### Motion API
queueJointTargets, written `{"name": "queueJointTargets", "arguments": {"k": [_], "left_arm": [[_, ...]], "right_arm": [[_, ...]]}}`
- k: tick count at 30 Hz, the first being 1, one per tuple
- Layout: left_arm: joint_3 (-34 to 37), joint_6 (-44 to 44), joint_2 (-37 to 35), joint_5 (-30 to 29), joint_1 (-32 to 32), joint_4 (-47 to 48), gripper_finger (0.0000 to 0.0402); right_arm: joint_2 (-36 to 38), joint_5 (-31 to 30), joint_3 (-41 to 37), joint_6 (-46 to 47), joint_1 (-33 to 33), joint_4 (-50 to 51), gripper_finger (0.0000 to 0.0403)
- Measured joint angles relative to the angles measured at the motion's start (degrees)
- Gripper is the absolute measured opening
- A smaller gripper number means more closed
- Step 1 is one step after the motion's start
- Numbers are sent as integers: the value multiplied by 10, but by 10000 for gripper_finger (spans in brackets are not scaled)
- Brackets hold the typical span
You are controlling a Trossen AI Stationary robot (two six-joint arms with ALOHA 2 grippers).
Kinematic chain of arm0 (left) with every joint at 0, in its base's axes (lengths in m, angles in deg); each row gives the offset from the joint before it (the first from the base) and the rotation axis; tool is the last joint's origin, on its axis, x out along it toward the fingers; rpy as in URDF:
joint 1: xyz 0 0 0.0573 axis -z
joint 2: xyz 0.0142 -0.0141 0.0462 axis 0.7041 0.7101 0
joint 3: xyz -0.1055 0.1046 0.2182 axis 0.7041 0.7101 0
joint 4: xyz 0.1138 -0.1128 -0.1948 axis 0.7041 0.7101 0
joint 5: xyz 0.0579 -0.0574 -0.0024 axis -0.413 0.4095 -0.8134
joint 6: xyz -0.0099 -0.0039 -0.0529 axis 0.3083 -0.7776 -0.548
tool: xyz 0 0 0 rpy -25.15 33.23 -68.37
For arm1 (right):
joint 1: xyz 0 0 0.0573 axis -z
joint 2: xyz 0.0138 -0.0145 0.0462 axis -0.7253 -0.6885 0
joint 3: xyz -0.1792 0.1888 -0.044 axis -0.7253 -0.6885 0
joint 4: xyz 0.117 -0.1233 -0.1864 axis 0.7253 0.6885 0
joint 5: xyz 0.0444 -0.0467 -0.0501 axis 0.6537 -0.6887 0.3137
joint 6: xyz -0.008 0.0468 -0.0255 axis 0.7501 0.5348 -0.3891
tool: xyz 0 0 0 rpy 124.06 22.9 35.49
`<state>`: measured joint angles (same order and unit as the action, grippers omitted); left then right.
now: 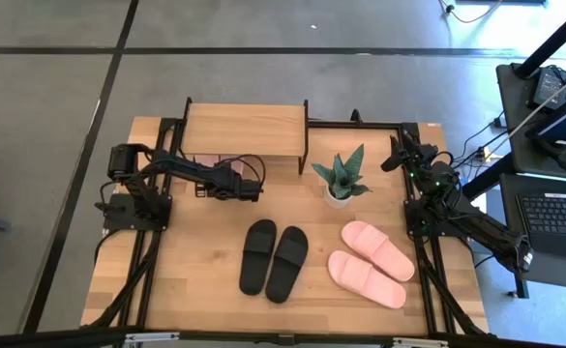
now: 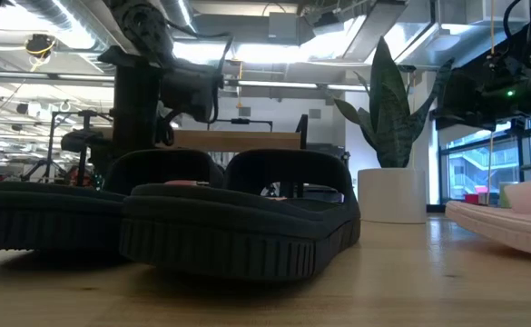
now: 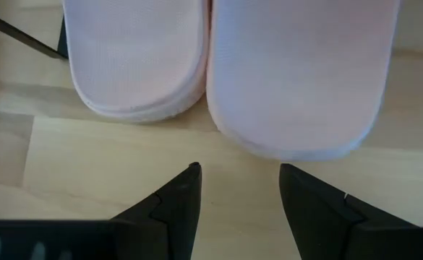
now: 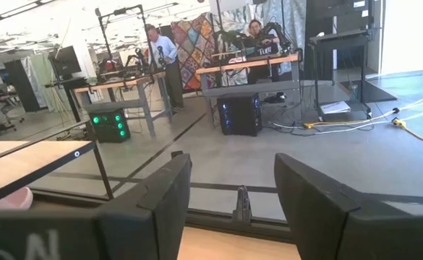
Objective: Pick and place slides into the shelf
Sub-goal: Put the pink slipper under the shelf
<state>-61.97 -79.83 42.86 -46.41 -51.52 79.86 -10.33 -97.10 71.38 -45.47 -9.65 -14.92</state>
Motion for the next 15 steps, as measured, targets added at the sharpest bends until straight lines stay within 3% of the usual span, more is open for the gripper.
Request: {"name": "queueJointTargets", "arguments": {"k": [15], "left_arm": [[0, -24, 0, -1, -6, -2, 176]], "right_arm": [[0, 0, 0, 0, 0, 0, 200]]}}
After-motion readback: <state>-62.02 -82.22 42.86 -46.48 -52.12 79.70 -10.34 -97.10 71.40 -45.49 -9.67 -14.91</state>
